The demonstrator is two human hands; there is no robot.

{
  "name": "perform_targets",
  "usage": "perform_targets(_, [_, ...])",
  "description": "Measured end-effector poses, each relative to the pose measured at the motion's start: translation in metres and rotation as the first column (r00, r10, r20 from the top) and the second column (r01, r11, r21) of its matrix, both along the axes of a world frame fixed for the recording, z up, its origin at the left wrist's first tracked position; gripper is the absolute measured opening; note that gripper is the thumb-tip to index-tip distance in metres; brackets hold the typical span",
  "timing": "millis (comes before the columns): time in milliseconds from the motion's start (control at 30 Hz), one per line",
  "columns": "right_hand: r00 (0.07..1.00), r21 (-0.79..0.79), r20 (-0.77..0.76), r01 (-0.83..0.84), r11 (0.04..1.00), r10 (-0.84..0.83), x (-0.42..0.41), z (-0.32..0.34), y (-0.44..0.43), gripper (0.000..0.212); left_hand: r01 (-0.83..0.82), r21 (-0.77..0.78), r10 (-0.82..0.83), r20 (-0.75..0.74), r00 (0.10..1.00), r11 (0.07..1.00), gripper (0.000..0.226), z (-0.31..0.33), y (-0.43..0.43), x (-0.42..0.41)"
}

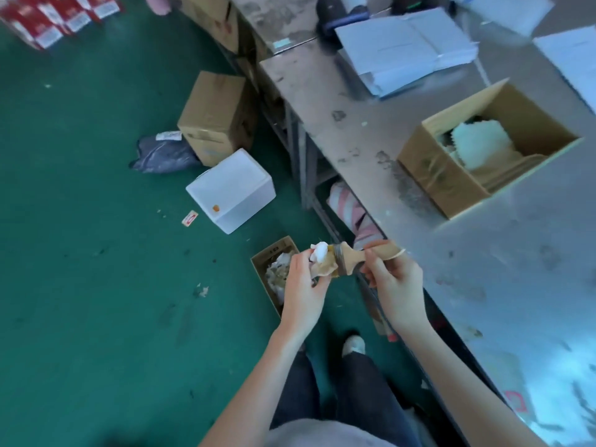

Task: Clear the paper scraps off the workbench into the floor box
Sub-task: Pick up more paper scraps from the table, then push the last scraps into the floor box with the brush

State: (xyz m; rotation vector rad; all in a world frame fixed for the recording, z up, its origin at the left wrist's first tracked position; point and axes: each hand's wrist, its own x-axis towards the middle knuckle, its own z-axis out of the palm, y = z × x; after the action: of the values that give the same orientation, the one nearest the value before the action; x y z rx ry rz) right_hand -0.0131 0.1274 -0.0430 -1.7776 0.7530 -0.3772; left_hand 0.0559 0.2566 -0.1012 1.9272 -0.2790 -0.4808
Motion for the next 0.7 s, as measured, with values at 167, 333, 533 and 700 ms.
perform_targets(167, [0.998, 0.078, -0.014, -0.063, 0.995, 0.064, 0.031, -0.051, 0.016, 0.015, -0.052, 0.033, 0.052, 0.005, 0.999, 0.998, 0.031, -0.048, 0.017, 0.025])
perform_targets(333, [0.989, 0.103, -0.059, -0.126, 0.987, 0.132, 0.079, -0.156, 0.021, 0.012, -0.121, 0.076, 0.118, 0.042, 0.992, 0.99, 0.034, -0.154, 0.027, 0.061])
perform_targets(533, [0.987, 0.161, -0.046, -0.148, 0.976, 0.157, 0.109, -0.281, 0.031, 0.018, -0.179, 0.115, 0.175, 0.05, 0.983, 0.977, 0.035, -0.283, 0.031, 0.079])
perform_targets(700, [0.983, 0.209, -0.003, -0.181, 0.961, 0.185, 0.128, -0.361, 0.039, 0.009, -0.27, 0.089, 0.266, 0.049, 0.963, 0.959, 0.035, -0.369, 0.038, 0.087])
